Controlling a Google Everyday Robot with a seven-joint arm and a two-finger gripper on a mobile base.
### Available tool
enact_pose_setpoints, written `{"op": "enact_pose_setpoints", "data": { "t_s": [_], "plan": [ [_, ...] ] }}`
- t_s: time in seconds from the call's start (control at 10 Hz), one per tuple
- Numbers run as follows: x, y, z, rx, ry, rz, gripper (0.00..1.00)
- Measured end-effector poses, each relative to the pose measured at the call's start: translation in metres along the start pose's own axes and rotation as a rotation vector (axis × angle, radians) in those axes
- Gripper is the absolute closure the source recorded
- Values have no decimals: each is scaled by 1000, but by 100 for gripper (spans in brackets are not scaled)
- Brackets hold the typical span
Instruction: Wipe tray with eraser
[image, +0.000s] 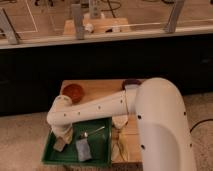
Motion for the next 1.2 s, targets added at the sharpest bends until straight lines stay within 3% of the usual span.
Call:
{"op": "enact_pose_setpoints", "data": {
  "t_s": [0.3,0.4,0.7,1.0,1.2],
  "plan": [
    [21,36,-12,-4,32,68,100],
    [29,38,-12,-6,38,84,100],
    [61,20,-12,-8,59,104,100],
    [64,-10,-8,-13,65,86,100],
    [52,-30,-8,-7,58,50,100]
  ]
}}
